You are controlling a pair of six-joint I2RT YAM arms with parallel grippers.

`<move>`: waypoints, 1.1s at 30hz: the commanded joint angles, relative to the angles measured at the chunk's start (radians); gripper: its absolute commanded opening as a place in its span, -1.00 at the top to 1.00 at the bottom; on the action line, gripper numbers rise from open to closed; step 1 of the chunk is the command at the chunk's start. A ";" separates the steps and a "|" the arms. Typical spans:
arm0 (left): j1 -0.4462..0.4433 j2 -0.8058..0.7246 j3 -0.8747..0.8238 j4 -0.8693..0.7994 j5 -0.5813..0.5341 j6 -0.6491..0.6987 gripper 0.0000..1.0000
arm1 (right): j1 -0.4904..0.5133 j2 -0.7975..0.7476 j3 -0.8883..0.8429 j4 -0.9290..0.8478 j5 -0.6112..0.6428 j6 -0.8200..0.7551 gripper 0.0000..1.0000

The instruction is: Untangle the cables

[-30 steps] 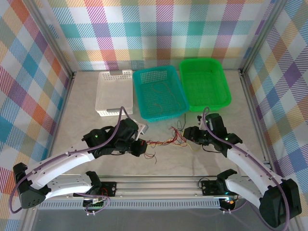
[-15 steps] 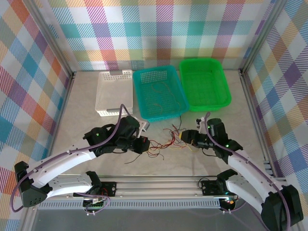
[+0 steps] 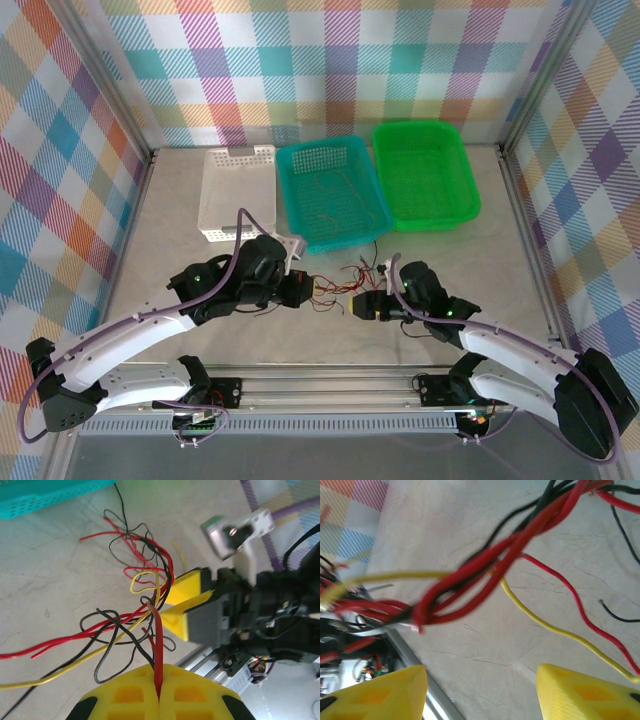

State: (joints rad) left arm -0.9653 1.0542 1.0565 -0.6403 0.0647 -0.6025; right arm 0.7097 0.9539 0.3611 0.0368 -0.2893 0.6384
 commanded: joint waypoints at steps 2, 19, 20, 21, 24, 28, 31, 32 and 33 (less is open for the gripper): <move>0.010 -0.013 0.055 0.035 -0.020 -0.067 1.00 | 0.044 -0.026 -0.042 0.077 0.161 -0.088 -0.26; 0.010 -0.002 0.092 0.008 -0.028 -0.121 1.00 | 0.094 -0.215 -0.107 -0.032 0.436 -0.103 -0.38; 0.010 -0.002 0.091 0.008 -0.030 -0.122 1.00 | 0.094 -0.201 -0.112 -0.029 0.426 -0.092 -0.38; 0.010 -0.003 0.091 0.008 -0.029 -0.122 1.00 | 0.094 -0.186 -0.122 -0.015 0.412 -0.088 -0.37; 0.011 0.001 0.092 0.010 -0.020 -0.122 1.00 | 0.096 -0.135 -0.142 0.034 0.393 -0.084 -0.37; 0.010 -0.003 0.092 0.005 -0.016 -0.122 1.00 | 0.096 -0.076 -0.143 0.091 0.398 -0.108 -0.38; 0.009 -0.012 0.094 -0.002 -0.020 -0.122 1.00 | 0.096 -0.015 -0.133 0.121 0.410 -0.134 -0.38; 0.011 -0.016 0.093 -0.005 -0.022 -0.121 1.00 | 0.096 0.009 -0.127 0.129 0.415 -0.136 -0.38; 0.011 -0.019 0.092 -0.008 -0.025 -0.121 1.00 | 0.096 0.031 -0.122 0.135 0.418 -0.139 -0.36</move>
State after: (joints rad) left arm -0.9653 1.0588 1.1191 -0.6296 0.0502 -0.7155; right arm 0.7990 0.9455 0.2234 0.1059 0.1169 0.5293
